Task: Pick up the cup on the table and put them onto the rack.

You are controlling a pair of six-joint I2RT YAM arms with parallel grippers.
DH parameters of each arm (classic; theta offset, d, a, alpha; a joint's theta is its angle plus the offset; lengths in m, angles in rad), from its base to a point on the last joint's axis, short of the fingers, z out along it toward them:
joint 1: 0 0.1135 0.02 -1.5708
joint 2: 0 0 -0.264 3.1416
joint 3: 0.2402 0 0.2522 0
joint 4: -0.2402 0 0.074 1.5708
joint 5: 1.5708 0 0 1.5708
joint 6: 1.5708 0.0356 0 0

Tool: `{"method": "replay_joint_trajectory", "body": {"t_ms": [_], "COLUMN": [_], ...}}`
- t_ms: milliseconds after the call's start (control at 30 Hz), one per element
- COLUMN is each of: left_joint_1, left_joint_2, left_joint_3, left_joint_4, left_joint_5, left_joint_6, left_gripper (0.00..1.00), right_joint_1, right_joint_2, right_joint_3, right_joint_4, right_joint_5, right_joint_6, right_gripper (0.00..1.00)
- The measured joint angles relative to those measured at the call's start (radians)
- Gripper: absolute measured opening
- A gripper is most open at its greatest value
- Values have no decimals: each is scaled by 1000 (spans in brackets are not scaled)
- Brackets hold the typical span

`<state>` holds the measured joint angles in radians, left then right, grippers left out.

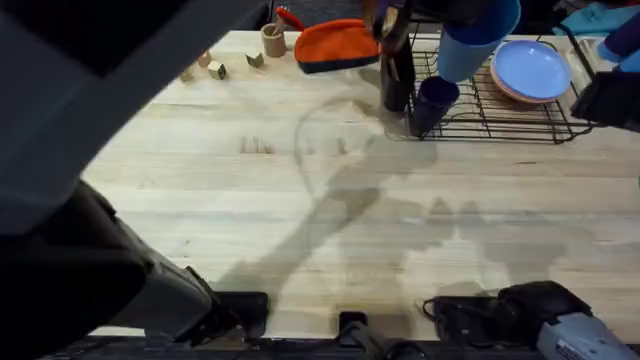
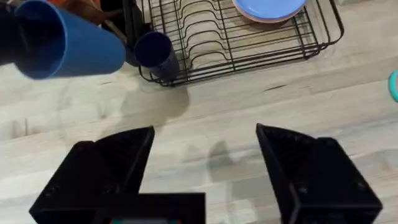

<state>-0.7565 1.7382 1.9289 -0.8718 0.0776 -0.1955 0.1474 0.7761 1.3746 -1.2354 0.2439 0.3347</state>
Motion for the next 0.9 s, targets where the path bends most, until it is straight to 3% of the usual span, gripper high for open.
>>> {"method": "replay_joint_trajectory", "body": {"t_ms": [200, 233, 900], "left_joint_1": [3, 3, 9], "left_joint_2": [58, 97, 187], "left_joint_3": [0, 0, 0], "left_joint_4": [85, 141, 188], "left_joint_5": [0, 0, -70], "left_joint_6": [-3, -3, -3], "left_gripper": [42, 42, 42], "right_joint_1": [0, 0, 0], "right_joint_2": [0, 0, 0], "right_joint_3": [0, 0, 0], "right_joint_4": [0, 0, 0], "right_joint_5": [0, 0, 0], "right_joint_6": [0, 0, 0], "right_gripper": [994, 994, 994]}}
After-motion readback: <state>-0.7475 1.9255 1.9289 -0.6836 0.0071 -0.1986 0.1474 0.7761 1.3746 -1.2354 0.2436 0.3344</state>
